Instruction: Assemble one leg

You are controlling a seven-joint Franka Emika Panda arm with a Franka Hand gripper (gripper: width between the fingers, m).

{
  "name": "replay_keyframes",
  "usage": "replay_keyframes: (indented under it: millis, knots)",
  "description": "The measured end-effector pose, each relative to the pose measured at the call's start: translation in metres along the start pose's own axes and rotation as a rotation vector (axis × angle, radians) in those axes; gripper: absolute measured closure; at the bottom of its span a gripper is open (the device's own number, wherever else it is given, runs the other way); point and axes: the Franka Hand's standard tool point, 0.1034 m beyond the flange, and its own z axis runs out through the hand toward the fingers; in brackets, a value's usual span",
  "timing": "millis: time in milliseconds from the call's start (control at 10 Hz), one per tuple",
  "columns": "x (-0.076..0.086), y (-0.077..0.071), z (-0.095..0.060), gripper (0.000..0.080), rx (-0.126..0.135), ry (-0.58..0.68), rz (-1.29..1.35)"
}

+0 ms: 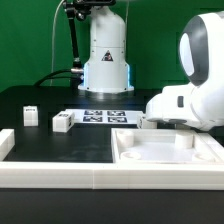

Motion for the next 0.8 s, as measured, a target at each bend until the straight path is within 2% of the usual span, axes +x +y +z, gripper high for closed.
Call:
replay_keyframes:
  millis: [100,200,300,800]
  knots:
    - [0.0,0.0001,0.0,0.0412,0.0,0.0,0.0]
    - [0.0,0.0001,0.0,0.0412,0.0,0.0,0.0]
    - [0.0001,0.0002,0.0,0.0509,0.0,0.0,0.0]
    - [-0.0006,0.0002,-0.0016,0.0509,0.0,0.0,-0.002]
